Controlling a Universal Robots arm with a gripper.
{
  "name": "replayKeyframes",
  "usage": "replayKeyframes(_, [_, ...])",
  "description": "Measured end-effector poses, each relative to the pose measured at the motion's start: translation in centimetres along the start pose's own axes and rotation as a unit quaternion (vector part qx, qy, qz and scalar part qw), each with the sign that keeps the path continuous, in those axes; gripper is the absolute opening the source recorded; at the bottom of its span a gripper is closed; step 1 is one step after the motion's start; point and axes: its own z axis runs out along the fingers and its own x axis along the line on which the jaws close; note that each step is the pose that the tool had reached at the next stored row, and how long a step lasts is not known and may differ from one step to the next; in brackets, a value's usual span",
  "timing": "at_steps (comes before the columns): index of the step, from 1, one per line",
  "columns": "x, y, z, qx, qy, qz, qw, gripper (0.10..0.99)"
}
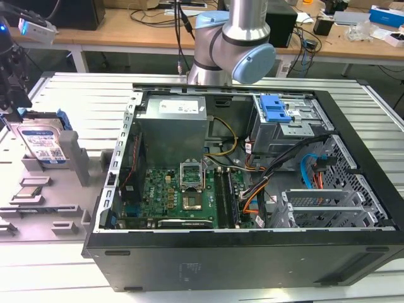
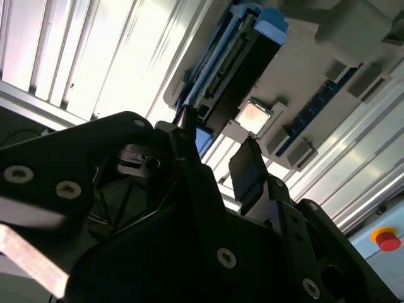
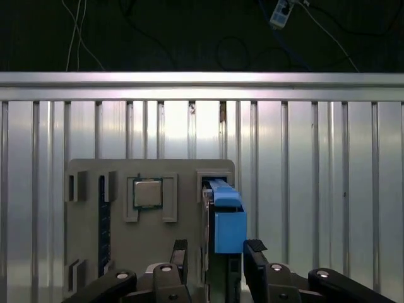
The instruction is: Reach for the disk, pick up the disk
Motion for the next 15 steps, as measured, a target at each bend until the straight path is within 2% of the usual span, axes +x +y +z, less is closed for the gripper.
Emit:
replayKeyframes(6, [-0.65, 0.02, 0.39, -0.0002, -0.0011, -0.017, 0.9999, 0.482])
replayKeyframes(8, [-0.70, 0.12, 1.06, -0.0002, -0.0009, -0.023, 0.9997, 0.482])
replayKeyframes(13, [-0.71, 0.22, 2.14, -0.0003, -0.0007, -0.028, 0.9996, 0.482])
replayKeyframes(15, [-0.71, 0.19, 2.90, -0.0002, -0.0007, -0.029, 0.9996, 0.482])
